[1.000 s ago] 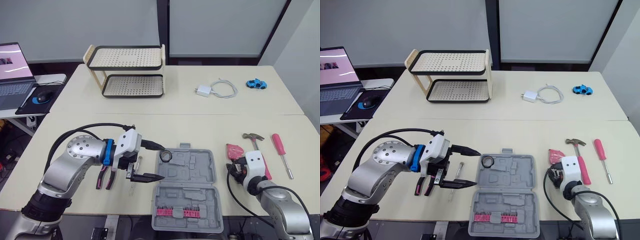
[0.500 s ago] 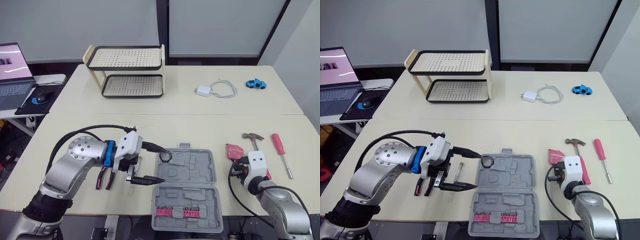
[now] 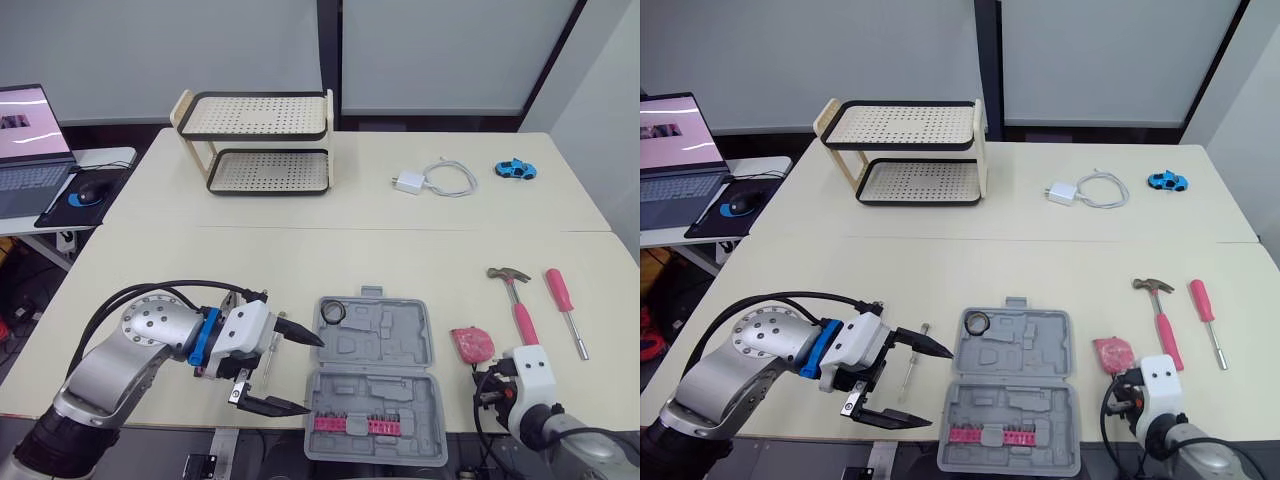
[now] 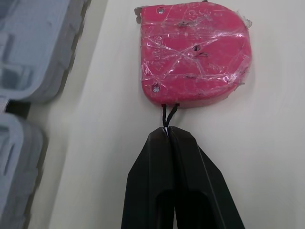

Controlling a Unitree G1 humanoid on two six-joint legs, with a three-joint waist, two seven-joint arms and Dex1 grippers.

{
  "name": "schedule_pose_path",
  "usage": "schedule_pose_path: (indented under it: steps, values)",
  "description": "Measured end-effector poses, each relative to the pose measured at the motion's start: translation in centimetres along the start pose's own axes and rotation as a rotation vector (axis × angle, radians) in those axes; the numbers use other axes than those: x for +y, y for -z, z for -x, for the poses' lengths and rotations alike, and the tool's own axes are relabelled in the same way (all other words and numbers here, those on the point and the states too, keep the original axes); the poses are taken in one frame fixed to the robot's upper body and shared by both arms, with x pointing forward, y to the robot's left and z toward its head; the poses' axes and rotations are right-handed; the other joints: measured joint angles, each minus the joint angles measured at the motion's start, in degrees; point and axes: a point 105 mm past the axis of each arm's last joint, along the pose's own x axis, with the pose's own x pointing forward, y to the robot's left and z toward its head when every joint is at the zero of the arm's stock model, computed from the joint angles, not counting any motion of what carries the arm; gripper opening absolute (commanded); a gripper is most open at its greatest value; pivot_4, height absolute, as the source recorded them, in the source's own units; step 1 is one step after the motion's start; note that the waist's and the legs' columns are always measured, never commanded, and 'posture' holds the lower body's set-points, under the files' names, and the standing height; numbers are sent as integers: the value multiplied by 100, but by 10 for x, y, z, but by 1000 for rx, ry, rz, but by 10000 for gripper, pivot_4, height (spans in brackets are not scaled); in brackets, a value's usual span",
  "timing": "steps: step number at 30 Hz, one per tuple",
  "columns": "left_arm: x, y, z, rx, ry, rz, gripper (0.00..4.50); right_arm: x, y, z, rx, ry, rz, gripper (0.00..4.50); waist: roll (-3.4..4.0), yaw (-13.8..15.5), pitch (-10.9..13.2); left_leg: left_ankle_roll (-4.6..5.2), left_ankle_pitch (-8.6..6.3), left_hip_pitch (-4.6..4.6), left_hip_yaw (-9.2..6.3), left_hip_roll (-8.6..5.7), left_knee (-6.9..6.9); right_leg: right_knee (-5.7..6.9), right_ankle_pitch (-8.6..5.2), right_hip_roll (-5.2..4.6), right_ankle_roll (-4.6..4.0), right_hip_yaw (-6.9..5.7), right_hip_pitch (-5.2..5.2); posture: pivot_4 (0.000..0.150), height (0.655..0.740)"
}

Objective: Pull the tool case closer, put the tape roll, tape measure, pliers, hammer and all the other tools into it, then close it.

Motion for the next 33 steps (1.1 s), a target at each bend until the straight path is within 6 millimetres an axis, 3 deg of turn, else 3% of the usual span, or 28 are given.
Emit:
schedule_pose_path:
  steps: [14,33]
  values:
    - [-3,1,0,-3,23,8,45000,17,34,26,92,-8,-58,422,6,7,-3,0,-1,0,-1,1,-4,-2,-3,0,-3,-1,-3,1500,7318]
    - [-5,1,-1,-8,26,-1,45000,27,42,31,108,-26,-77,422,7,12,-4,0,-1,0,-3,2,-5,-3,-5,0,-5,-3,-4,1500,7318]
